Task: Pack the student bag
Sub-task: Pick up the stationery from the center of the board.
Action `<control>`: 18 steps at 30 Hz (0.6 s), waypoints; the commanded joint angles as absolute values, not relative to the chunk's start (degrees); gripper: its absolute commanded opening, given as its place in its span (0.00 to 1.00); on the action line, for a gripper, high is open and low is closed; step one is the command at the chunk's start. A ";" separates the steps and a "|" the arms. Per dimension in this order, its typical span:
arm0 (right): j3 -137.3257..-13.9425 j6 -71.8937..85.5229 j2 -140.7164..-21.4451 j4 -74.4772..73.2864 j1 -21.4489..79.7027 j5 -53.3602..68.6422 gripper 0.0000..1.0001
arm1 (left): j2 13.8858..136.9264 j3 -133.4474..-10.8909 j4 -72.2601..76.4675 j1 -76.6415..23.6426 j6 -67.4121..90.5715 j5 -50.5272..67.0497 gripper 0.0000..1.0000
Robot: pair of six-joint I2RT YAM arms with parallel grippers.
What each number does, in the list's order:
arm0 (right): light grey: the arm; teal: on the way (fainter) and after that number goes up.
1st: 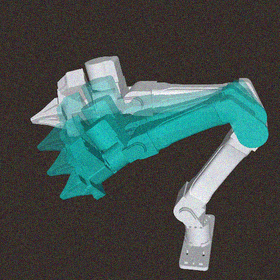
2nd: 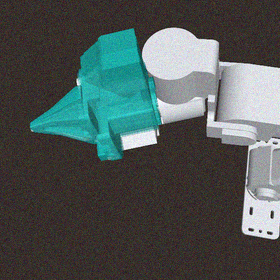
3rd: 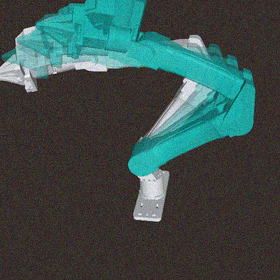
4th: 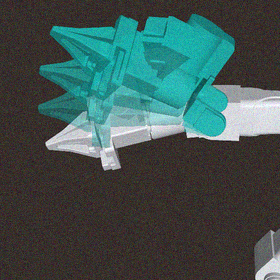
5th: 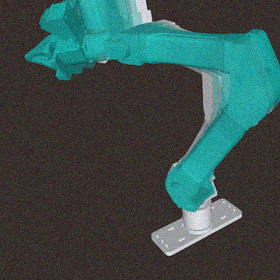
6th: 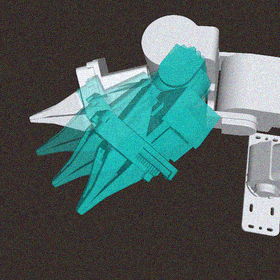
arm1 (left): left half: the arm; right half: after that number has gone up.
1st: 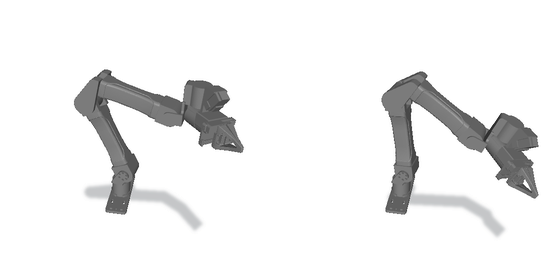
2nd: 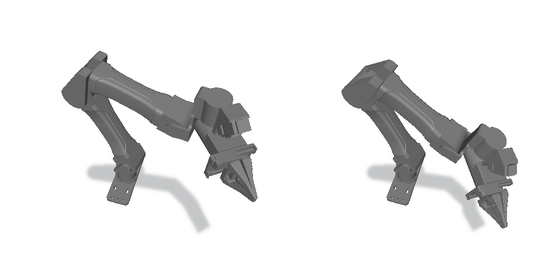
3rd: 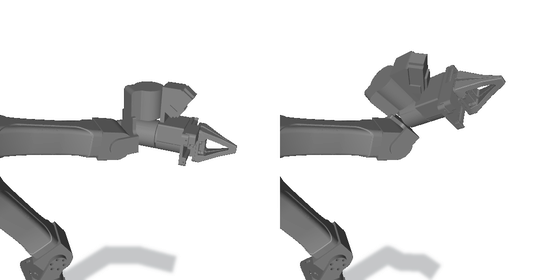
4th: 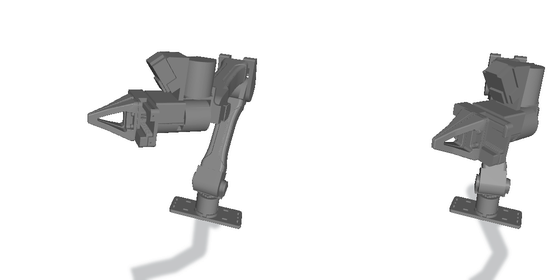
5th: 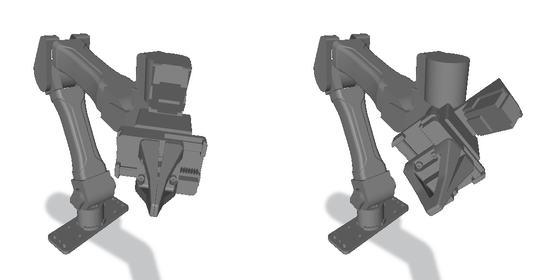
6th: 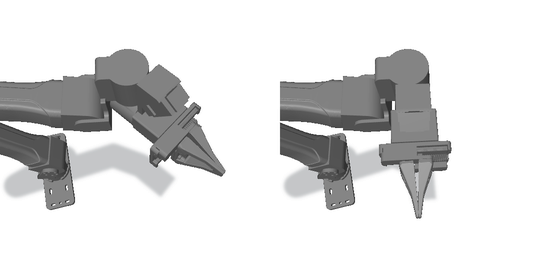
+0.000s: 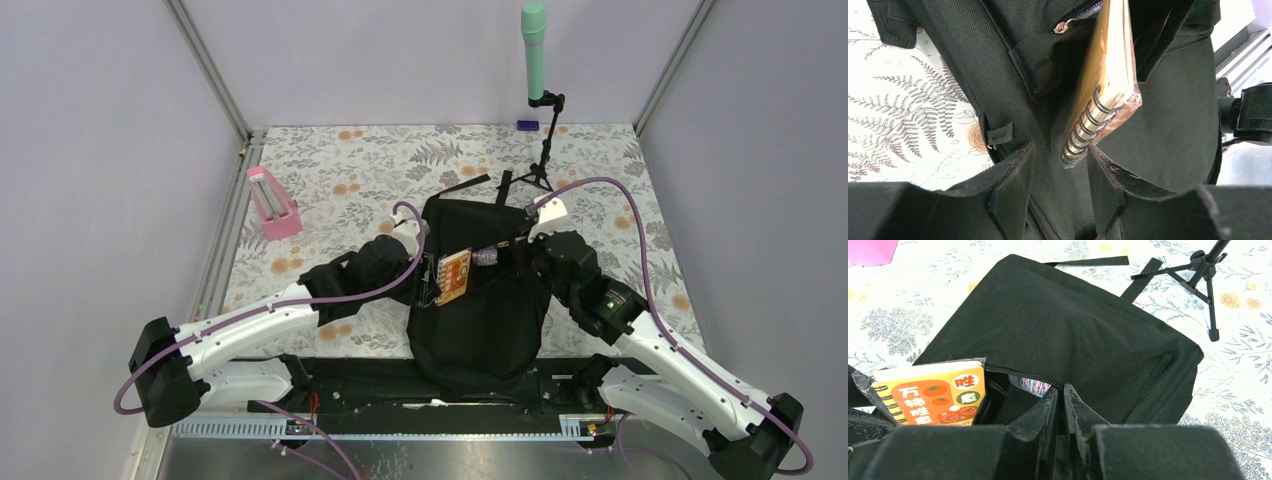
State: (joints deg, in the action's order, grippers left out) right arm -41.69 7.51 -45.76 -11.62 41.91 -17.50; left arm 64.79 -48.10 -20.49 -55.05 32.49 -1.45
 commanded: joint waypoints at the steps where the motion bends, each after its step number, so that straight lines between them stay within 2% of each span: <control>1: -42.84 7.15 -45.53 -7.17 42.29 -18.98 0.15 | 62.95 -46.39 -13.89 -54.93 31.14 -0.27 0.47; 8: -42.89 7.18 -45.45 -7.12 42.36 -18.94 0.15 | 62.65 -44.71 -10.77 -53.73 32.47 3.30 0.53; 13: -42.81 7.13 -45.33 -7.20 42.36 -18.98 0.15 | 61.49 -42.85 -6.20 -53.12 33.64 4.74 0.63; 18: -42.99 7.23 -45.37 -7.15 42.33 -18.90 0.16 | 62.69 -42.23 -5.25 -51.59 34.01 5.31 0.64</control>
State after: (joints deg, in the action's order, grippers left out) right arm -41.69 7.53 -45.87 -11.44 41.91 -17.47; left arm 62.85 -42.48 -10.22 -52.84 33.34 3.70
